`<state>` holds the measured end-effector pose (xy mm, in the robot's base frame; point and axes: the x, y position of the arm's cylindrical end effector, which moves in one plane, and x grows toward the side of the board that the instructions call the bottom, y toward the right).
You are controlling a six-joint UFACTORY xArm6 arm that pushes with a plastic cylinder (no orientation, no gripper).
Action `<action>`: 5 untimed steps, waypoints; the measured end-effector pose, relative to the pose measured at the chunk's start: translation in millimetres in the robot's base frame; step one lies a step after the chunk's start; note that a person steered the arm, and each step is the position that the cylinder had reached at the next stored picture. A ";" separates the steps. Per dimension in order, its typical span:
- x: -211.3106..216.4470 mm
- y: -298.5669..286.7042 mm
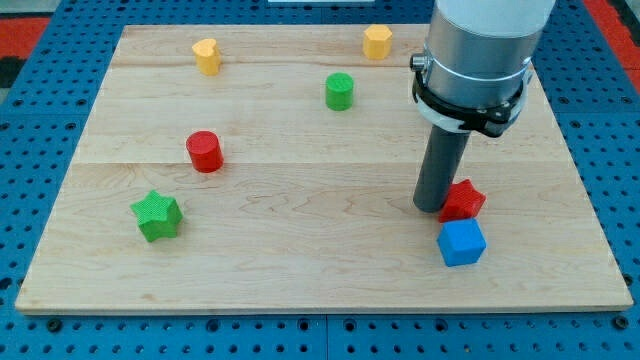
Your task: Nudge the blue triangle down a bit
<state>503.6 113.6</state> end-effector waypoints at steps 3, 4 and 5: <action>-108.1 -33.6; -151.5 -33.6; -187.5 -17.0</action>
<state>316.1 96.6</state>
